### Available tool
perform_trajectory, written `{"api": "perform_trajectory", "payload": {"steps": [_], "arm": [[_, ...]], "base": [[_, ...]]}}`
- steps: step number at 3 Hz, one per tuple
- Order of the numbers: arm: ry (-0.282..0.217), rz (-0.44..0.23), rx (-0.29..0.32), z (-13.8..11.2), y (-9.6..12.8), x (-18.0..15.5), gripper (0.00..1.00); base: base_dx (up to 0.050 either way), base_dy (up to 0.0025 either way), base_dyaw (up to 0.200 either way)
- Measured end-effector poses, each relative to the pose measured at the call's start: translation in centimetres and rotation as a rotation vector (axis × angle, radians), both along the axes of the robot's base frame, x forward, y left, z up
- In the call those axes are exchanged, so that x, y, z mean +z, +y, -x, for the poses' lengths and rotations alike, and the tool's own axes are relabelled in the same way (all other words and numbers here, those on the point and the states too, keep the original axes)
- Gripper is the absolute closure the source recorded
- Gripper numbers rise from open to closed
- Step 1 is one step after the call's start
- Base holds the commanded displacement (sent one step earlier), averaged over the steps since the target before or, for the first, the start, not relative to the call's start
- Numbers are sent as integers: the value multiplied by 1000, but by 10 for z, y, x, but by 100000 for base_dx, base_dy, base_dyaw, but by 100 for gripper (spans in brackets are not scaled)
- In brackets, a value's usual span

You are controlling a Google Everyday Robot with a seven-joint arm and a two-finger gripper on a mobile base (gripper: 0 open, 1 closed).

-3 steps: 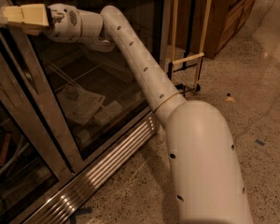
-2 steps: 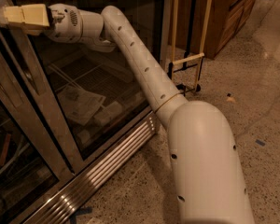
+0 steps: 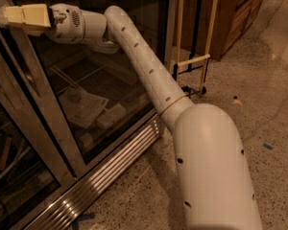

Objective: Pick orange can from top drawer and place on counter

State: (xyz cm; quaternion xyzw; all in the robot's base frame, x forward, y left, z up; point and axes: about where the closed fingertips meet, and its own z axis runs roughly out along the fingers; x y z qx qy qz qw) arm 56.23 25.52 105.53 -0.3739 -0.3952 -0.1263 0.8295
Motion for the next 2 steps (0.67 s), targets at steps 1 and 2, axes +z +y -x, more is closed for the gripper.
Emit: {"api": "perform_trajectory", "payload": {"steps": [1,2], "arm": [[0,0,0,-1,1,0,100],[-1,-1,-6,-1,0,0,100]], "base": [[0,0,0],[0,0,0]]}}
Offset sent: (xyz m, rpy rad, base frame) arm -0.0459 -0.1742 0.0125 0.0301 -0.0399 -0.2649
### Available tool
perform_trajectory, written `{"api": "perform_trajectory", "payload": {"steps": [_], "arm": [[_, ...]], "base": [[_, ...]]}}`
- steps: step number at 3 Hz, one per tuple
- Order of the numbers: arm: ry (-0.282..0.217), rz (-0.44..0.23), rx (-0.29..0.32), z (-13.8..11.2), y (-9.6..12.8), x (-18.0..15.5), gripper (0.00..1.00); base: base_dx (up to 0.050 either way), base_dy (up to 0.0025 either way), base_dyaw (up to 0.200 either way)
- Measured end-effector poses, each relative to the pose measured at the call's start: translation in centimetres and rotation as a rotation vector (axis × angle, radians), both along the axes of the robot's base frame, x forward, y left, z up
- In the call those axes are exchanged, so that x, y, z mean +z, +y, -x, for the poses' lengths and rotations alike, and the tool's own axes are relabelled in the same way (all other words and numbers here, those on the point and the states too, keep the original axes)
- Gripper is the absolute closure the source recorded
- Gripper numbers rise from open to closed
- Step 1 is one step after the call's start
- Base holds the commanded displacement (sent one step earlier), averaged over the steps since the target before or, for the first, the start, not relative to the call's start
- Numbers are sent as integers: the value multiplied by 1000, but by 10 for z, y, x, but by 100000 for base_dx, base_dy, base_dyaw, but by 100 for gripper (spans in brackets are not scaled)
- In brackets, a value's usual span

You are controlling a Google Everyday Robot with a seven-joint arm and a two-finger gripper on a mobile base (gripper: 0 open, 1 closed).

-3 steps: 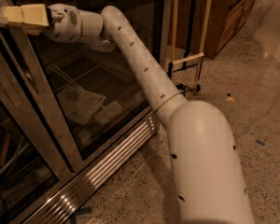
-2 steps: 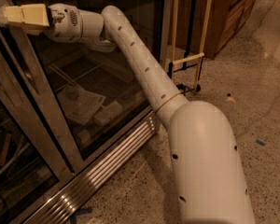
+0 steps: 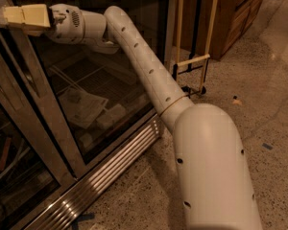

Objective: Pick orange can from top drawer and place on counter

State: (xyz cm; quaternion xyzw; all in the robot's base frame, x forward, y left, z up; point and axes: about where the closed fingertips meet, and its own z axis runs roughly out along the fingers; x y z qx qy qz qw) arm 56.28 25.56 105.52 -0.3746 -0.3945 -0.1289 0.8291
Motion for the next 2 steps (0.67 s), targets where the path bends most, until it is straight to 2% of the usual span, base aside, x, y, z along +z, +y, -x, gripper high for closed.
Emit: {"api": "perform_trajectory", "payload": {"steps": [2], "arm": [[-1,-1,-6,-1,1,0,100]], "base": [[0,0,0]]}}
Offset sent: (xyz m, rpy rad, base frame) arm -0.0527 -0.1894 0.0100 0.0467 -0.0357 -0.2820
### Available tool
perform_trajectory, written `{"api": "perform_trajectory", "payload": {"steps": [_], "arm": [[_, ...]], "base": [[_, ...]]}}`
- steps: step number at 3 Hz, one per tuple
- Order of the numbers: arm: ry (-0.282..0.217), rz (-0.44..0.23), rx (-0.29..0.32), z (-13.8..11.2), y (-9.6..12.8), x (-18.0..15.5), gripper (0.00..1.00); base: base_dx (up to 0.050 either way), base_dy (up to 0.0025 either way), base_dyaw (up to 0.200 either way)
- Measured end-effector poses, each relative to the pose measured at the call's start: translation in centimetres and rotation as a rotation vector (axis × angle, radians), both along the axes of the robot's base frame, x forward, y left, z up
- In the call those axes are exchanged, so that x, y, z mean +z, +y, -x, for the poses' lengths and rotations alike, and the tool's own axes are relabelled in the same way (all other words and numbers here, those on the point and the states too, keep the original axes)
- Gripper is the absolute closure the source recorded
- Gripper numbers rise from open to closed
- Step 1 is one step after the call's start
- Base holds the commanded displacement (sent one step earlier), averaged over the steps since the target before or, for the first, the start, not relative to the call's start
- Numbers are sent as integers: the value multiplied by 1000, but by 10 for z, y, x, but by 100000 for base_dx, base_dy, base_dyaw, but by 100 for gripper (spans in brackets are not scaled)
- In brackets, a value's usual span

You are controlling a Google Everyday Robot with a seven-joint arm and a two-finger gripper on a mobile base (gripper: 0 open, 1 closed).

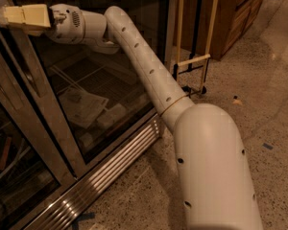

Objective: Pick orange can from top drawer and place on counter

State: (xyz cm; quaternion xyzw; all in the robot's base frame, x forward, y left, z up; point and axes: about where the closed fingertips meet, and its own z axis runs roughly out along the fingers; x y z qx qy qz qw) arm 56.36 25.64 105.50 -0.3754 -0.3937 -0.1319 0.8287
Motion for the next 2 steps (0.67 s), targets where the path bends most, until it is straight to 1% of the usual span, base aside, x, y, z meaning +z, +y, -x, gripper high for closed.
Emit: {"api": "perform_trajectory", "payload": {"steps": [2], "arm": [[-1,-1,-6,1,-1,0,100]], "base": [[0,0,0]]}}
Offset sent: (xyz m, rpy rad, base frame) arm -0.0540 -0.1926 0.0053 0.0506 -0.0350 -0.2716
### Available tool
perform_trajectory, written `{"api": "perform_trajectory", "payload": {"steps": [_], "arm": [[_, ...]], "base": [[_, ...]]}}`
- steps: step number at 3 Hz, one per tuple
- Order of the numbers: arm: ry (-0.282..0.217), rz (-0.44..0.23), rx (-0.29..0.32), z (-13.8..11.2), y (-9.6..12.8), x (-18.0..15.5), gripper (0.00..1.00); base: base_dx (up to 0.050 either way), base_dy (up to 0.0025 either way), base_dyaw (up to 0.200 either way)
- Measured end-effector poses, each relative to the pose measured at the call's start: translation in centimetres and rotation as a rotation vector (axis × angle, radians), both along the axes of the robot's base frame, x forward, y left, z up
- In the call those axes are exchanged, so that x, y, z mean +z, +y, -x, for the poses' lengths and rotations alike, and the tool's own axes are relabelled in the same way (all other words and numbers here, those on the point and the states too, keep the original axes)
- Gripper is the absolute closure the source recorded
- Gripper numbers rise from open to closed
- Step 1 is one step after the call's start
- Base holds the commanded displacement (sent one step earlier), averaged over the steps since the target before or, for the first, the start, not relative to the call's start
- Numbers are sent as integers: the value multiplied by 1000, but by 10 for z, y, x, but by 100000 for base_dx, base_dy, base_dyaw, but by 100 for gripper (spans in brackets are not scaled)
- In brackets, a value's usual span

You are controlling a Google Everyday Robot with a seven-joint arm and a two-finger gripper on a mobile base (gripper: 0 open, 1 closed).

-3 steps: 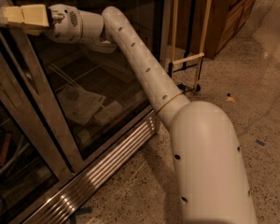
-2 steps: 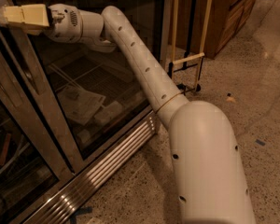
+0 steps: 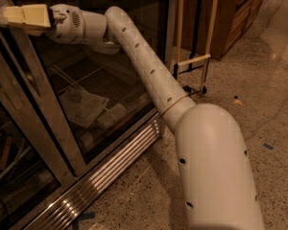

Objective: Pick orange can from top drawer and place on counter

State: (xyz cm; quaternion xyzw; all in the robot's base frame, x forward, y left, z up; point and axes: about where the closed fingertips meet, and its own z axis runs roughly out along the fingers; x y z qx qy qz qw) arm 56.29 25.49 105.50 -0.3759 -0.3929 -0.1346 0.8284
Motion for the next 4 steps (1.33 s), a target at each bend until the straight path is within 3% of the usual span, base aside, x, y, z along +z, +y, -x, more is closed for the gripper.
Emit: {"api": "perform_trajectory", "payload": {"steps": [4], "arm": [[-4,14,-22,-2,2,1,100]], "base": [[0,0,0]]}}
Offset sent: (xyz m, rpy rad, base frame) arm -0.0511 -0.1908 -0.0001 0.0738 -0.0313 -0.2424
